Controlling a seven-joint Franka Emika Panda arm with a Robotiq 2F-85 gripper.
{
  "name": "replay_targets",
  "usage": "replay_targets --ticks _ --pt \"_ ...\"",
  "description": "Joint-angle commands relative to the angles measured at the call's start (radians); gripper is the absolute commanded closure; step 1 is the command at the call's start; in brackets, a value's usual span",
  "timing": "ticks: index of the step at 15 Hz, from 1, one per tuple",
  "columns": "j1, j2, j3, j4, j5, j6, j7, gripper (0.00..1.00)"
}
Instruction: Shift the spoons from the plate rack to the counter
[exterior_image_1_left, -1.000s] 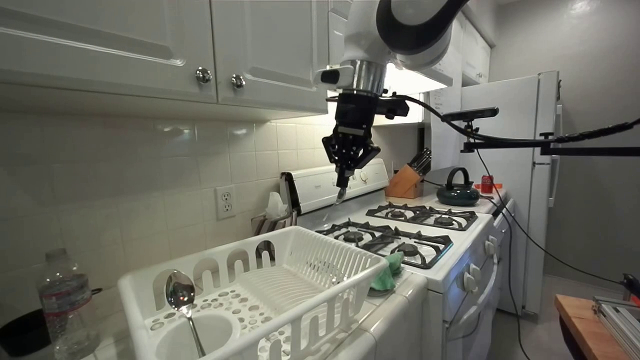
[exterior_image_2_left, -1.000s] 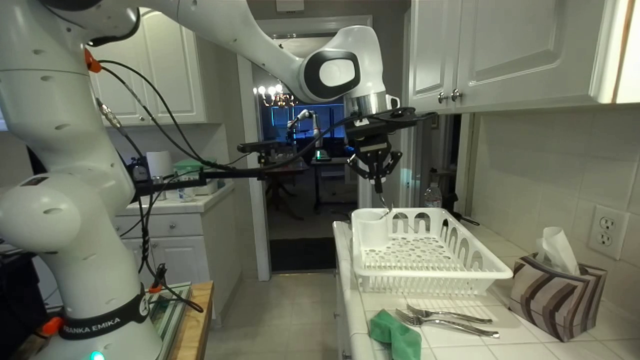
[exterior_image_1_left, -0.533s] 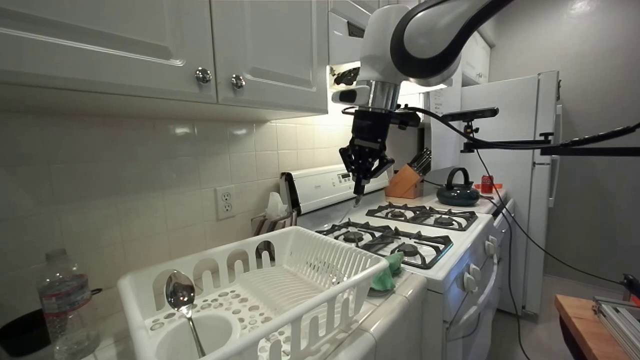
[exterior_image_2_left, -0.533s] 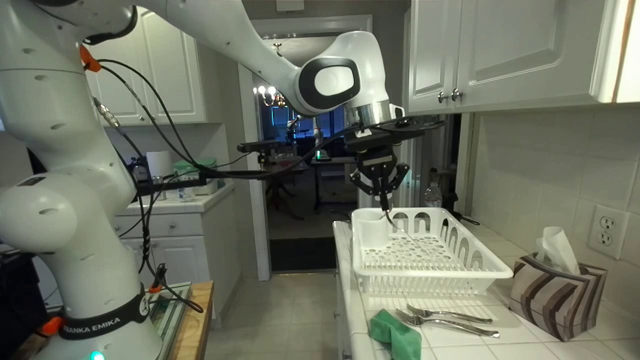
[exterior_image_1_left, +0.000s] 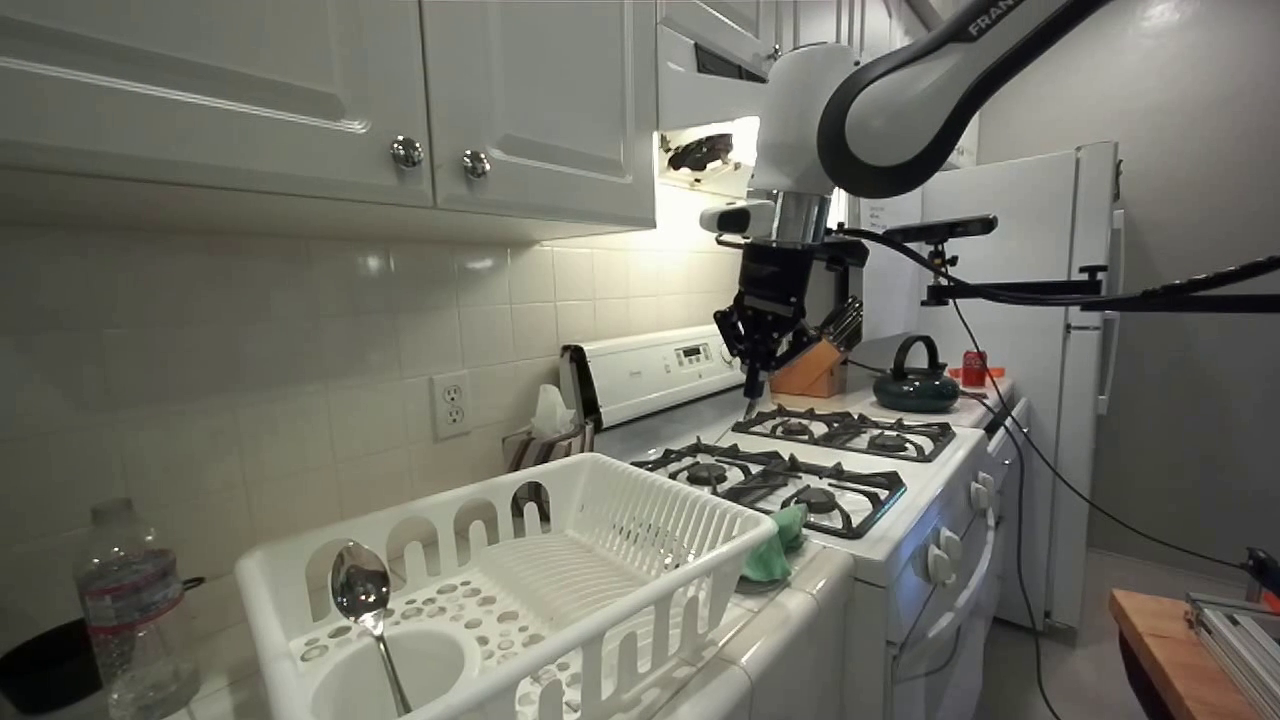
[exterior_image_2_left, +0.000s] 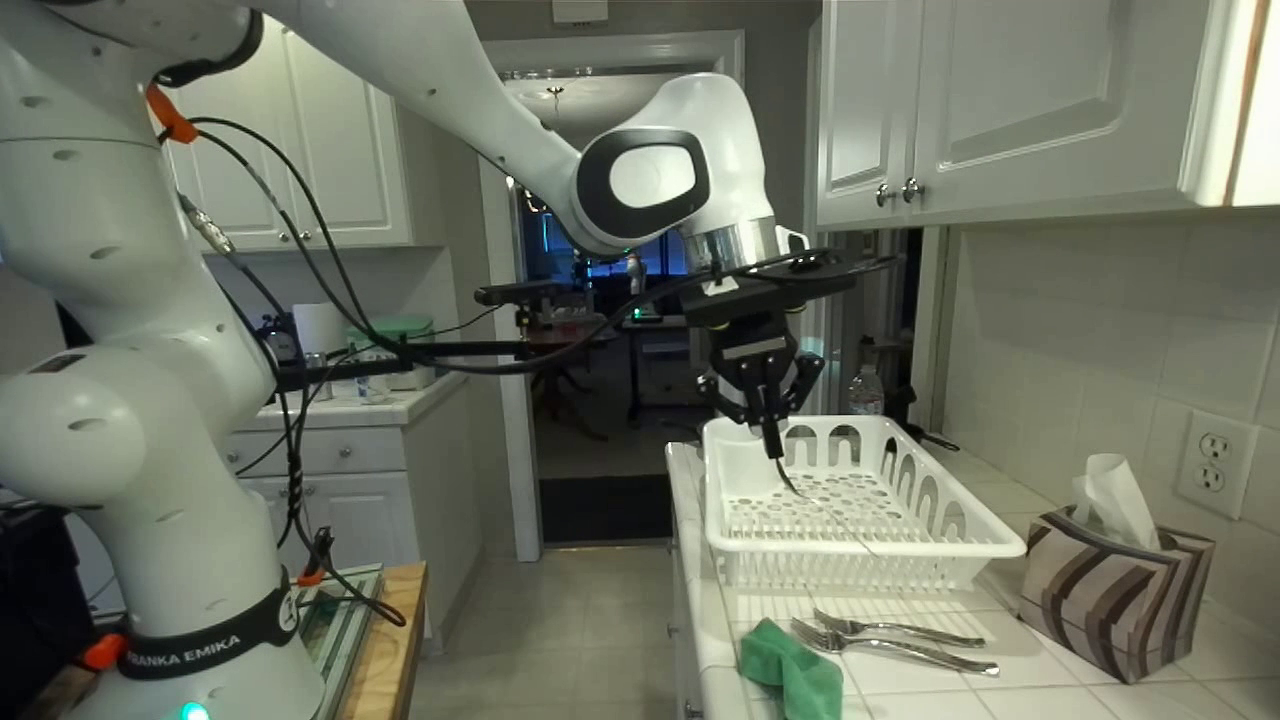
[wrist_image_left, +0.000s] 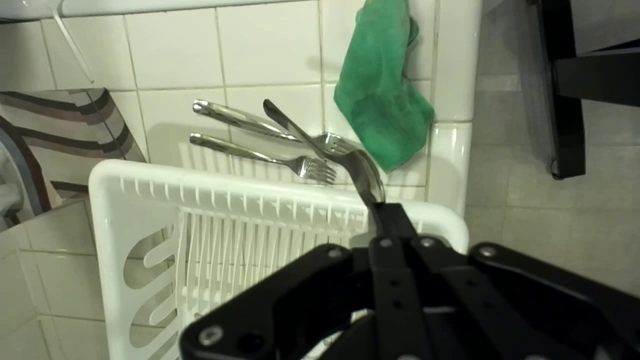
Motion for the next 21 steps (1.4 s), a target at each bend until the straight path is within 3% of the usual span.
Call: replay_targets --ticks 1,11,21 --pt "-0.013 -0.037 -0.014 -0.062 -0.044 0.038 -0.041 1.00" --pt "-0.006 0.051 -0.055 -0.089 0.139 0.181 -0.235 1.00" --pt "-0.042 0.179 -0.033 -0.064 0.226 0.202 -0.326 1.00"
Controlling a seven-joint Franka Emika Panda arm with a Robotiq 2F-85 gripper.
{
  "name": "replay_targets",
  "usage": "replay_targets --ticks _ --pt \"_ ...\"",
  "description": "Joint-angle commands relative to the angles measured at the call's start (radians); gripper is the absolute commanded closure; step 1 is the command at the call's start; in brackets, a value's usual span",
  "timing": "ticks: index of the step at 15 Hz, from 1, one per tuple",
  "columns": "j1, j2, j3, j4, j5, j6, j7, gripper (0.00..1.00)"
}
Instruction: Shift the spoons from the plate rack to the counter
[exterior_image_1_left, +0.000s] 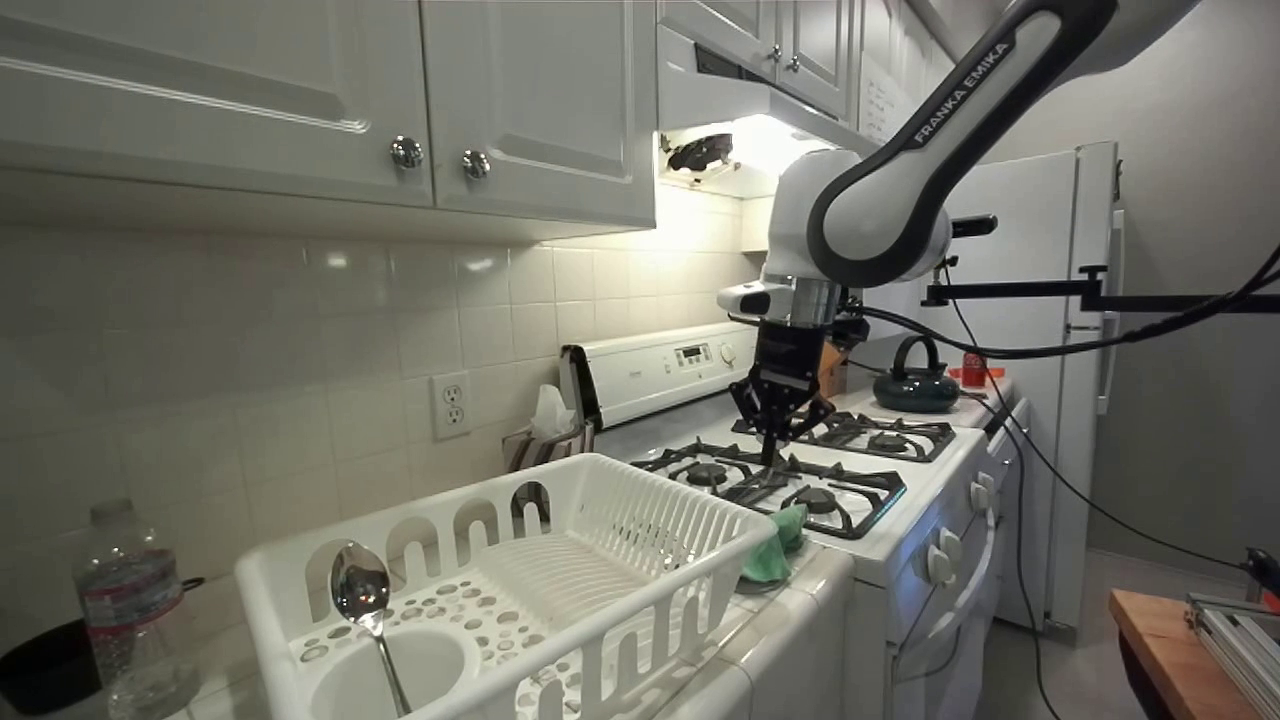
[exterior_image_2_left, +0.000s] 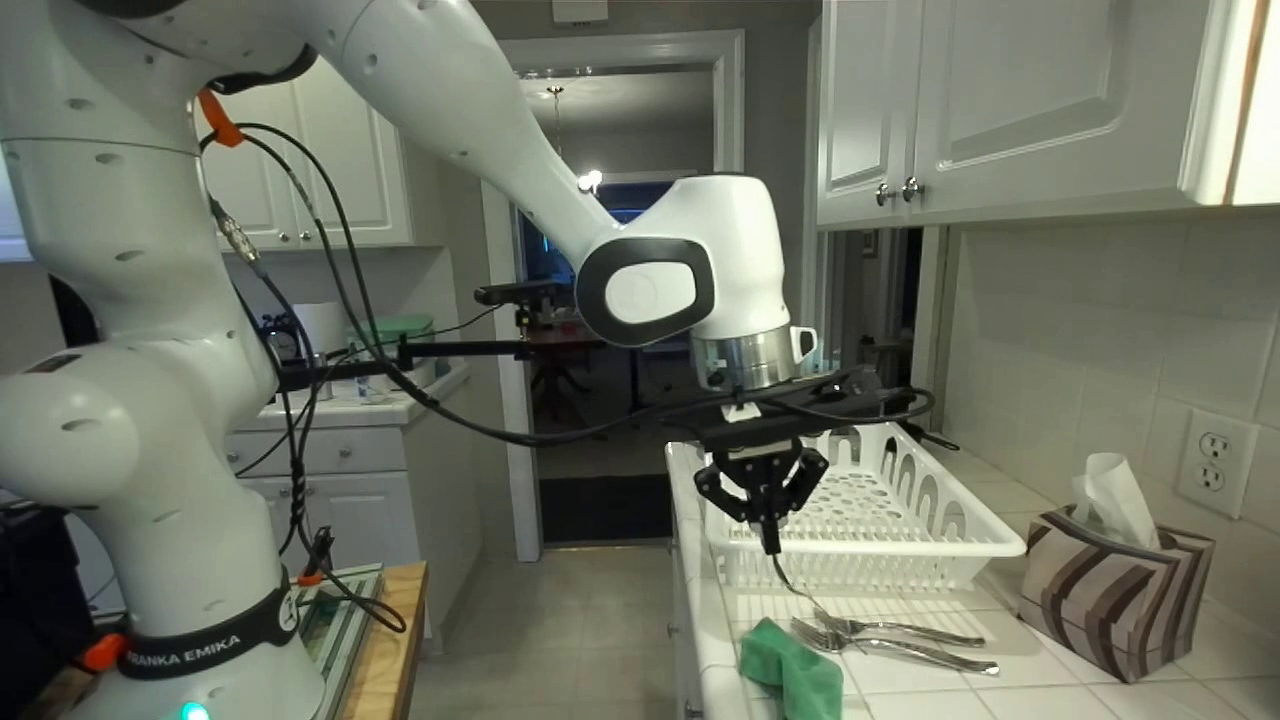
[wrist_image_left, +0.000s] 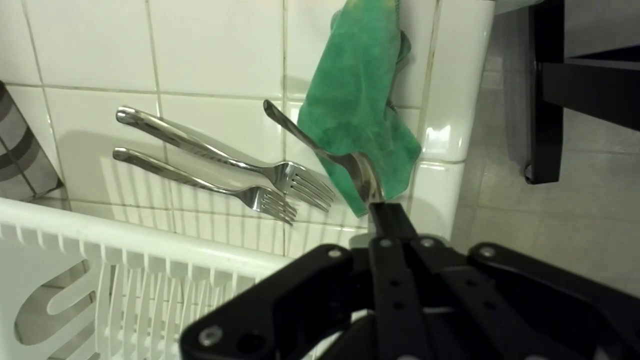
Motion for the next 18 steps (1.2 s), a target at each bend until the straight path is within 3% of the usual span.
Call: replay_targets --ticks 1,7,18 --pt "-0.019 0.048 0.024 0.014 0.073 0.035 -0.054 1.00" --pt "-0.044 0.114 0.053 0.037 0.133 0.078 -0.086 1.00" --pt "-0.093 0.182 0.095 0.091 0.109 0.073 -0.061 0.97"
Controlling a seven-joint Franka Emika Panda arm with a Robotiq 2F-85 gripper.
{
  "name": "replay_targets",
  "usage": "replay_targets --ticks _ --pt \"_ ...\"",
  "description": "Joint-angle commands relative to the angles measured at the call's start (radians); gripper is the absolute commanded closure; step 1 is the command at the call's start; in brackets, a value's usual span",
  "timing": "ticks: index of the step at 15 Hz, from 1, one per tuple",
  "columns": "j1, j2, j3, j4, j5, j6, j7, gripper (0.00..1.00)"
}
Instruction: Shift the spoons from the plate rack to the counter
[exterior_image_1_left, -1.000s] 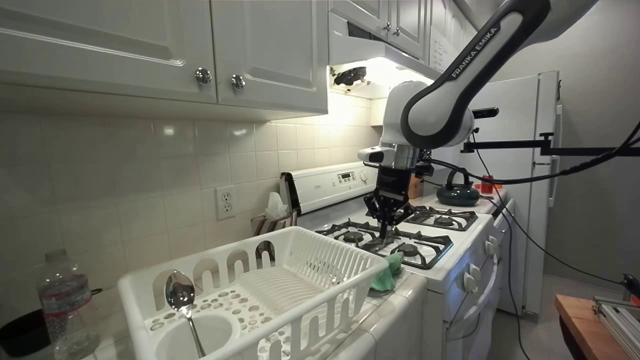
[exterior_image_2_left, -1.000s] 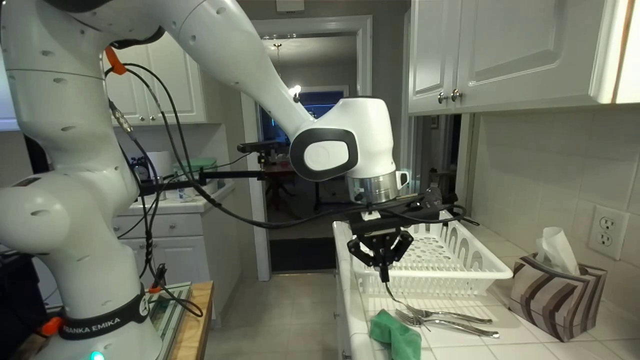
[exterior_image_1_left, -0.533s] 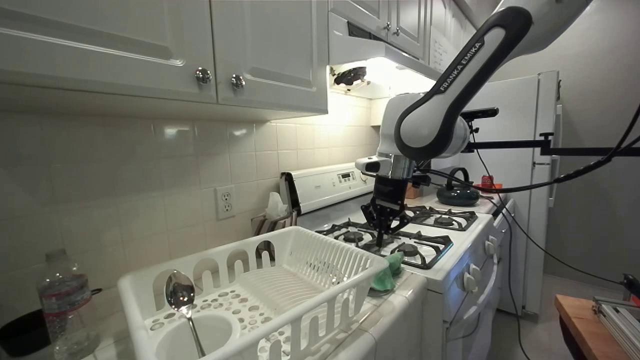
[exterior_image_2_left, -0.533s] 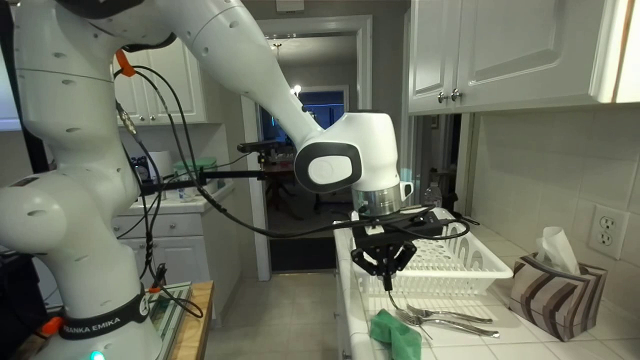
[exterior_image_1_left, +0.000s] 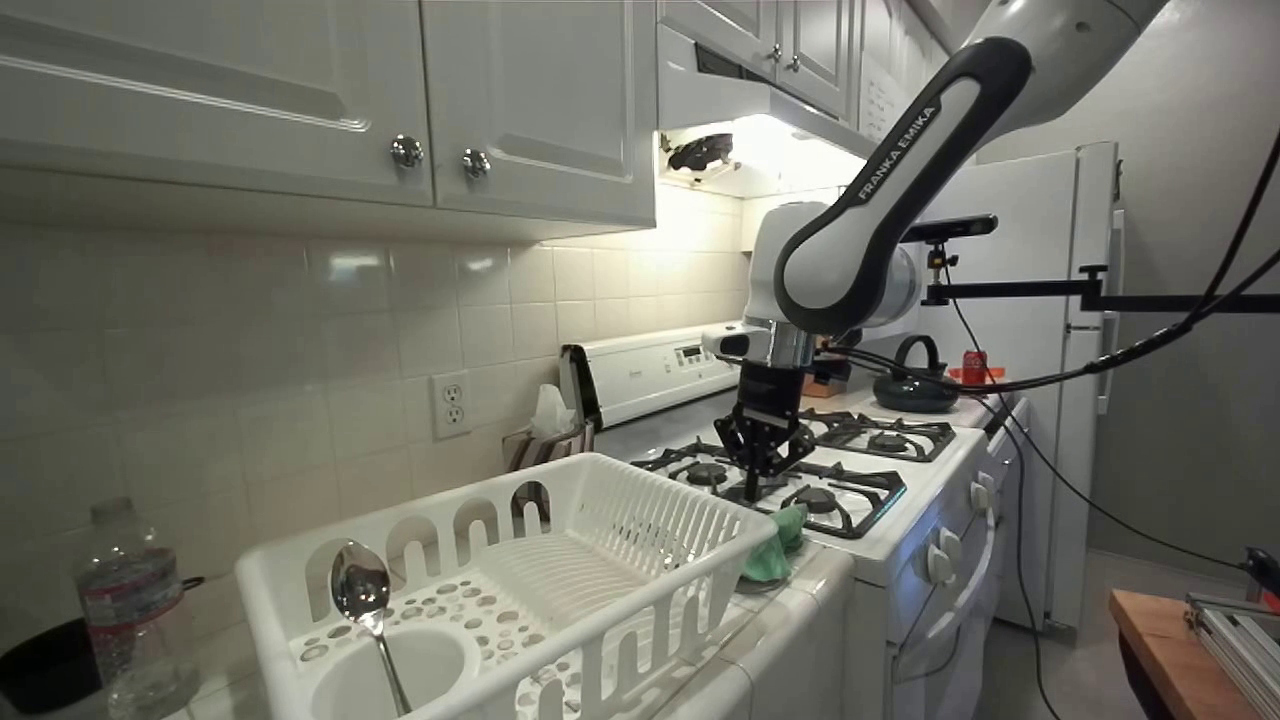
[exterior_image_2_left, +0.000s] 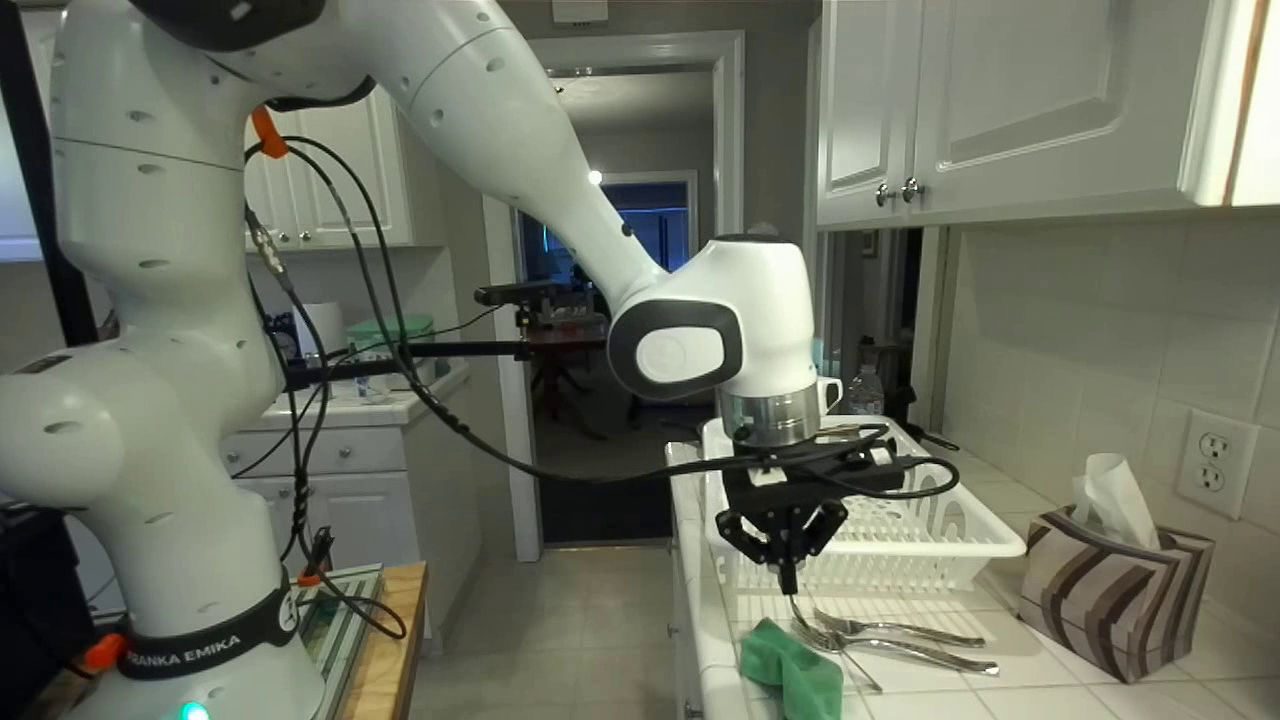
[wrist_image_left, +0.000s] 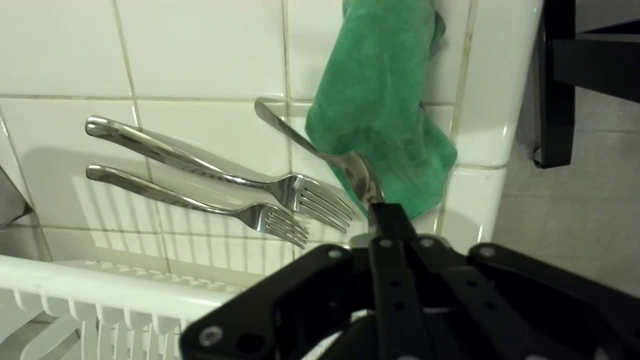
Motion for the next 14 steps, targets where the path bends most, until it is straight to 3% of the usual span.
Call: replay_targets --ticks 1,3,9,12,14 --pt "-0.026 0.022 0.025 0.024 0.015 0.004 -0.021 0.76" --pt "-0.029 0.021 0.028 0.024 0.016 0.004 -0.021 0.70" --pt "-0.040 -0.013 0.045 0.017 0.049 -0.014 -0.039 0.28" --pt "-0.017 -0.077 0.049 0.007 0.045 -0.081 0.042 0.08" --pt "0.009 -0.124 0.053 0.008 0.031 -0.149 0.120 0.00"
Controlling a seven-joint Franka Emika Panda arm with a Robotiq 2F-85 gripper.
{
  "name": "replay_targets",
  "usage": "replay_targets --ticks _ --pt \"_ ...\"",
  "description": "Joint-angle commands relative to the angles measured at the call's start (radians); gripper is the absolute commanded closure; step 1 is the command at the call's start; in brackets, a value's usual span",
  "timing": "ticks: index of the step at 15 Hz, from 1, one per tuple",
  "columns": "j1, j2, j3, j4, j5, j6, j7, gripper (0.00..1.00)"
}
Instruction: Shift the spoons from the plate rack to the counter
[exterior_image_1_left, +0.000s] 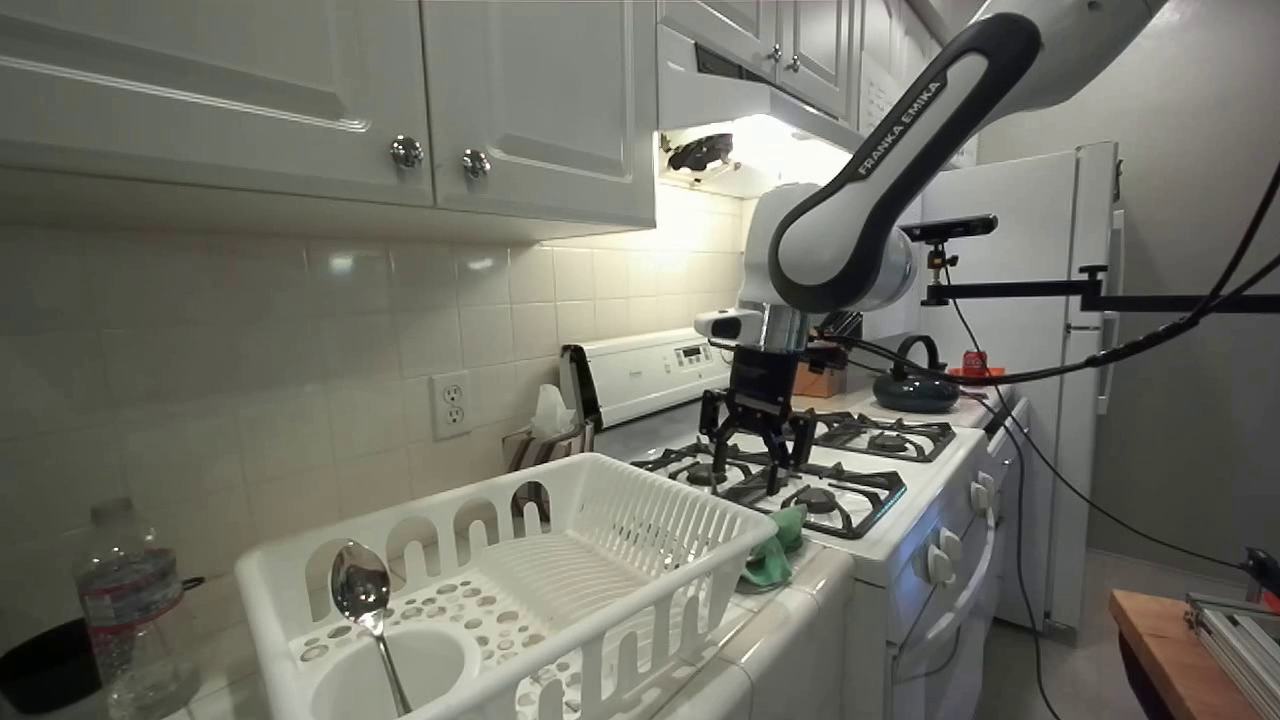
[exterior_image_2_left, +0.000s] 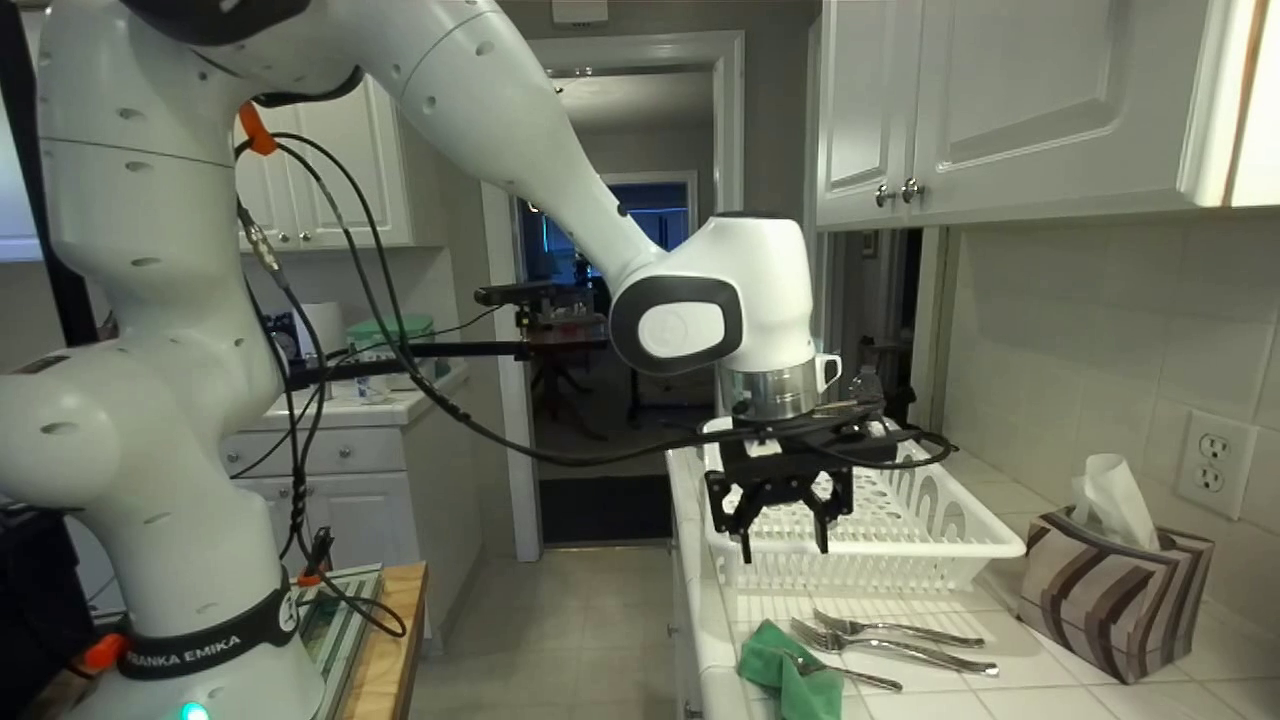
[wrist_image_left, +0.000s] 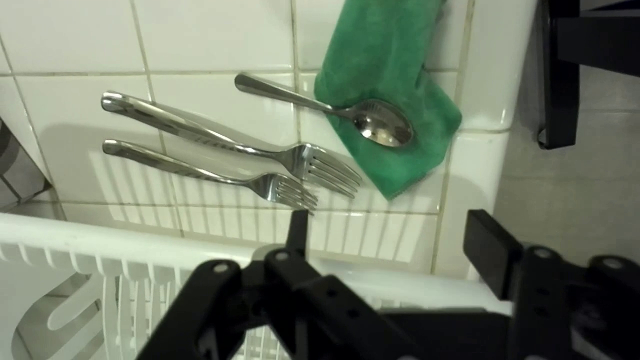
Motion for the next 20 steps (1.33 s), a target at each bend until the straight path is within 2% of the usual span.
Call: replay_targets --ticks 1,5,7,10,11,14,17,20 --pt "0.035 -0.106 0.025 -0.002 0.034 -0.133 0.096 0.00" --pt "0.101 -0.147 0.049 0.066 0.061 -0.234 0.188 0.00" --pt "0.137 -0.124 0.065 0.140 0.093 -0.297 0.168 0.00" --pt "0.183 -0.077 0.094 0.259 0.080 -0.355 0.207 0.00" --pt "0.170 -0.122 0.078 0.174 0.060 -0.301 0.193 0.00" --pt "0.188 -0.099 0.096 0.232 0.060 -0.331 0.210 0.00" --pt "0.183 -0.087 0.095 0.236 0.060 -0.333 0.210 0.00" --pt "0.176 -0.043 0.088 0.271 0.134 -0.323 0.344 0.00"
